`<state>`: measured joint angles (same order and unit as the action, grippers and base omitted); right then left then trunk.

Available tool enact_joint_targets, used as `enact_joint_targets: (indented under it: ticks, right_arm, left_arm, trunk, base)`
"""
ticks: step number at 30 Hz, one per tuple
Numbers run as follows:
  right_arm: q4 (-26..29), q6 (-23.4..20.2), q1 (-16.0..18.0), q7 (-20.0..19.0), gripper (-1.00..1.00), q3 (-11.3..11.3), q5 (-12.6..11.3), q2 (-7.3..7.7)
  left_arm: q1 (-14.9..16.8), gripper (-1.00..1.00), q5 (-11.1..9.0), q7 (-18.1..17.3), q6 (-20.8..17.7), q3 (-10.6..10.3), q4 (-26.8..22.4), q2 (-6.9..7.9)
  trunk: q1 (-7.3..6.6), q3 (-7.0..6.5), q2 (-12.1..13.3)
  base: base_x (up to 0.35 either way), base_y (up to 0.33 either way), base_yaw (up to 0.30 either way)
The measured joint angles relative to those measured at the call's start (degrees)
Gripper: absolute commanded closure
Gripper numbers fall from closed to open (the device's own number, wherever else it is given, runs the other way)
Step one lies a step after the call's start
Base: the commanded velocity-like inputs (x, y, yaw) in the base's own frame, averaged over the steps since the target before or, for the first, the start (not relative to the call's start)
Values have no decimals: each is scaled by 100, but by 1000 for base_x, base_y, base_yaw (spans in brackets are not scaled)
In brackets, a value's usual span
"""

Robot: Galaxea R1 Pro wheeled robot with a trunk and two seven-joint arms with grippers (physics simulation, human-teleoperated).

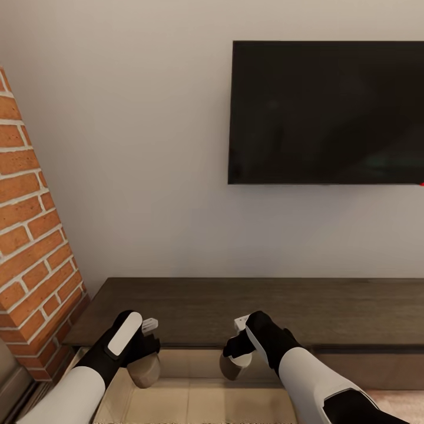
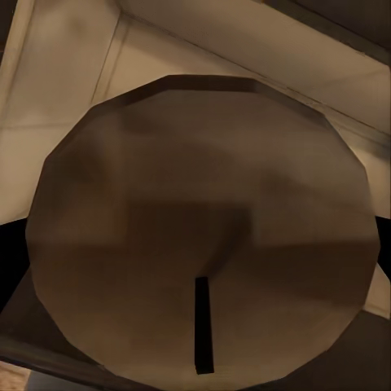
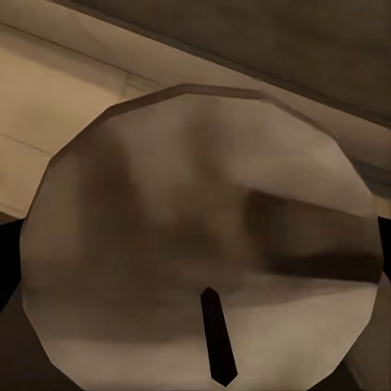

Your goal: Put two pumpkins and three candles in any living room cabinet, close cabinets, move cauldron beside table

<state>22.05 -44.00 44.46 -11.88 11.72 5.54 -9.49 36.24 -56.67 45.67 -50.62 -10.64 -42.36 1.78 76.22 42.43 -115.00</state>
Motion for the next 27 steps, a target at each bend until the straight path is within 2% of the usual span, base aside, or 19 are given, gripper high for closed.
enact_joint_targets:
  ticks: [13, 23, 25, 27]
  right_arm:
    - [-1, 0, 0, 0, 100, 1, 0, 0]
    - [-6, -3, 0, -1, 100, -3, -36, -2]
    - [-52, 65, 1, 46, 100, -16, -89, -19]
    - [-33, 138, 8, 96, 100, -19, -78, -12]
  left_arm:
    - [1, 100, -9, -2, -7, 0, 0, 7]
    - [2, 100, 20, -2, -29, 2, -5, 7]
    - [67, 100, -76, -71, 75, -34, 58, -59]
    - [-1, 100, -14, -127, 122, 13, 125, -50]
  trunk:
    - [286, 233, -521]
    - [505, 413, -923]
    - [505, 412, -923]
    - [505, 413, -922]
  base:
    - [0, 4, 0]
    - [0, 198, 0]
    - [0, 0, 0]
    - [-33, 0, 0]
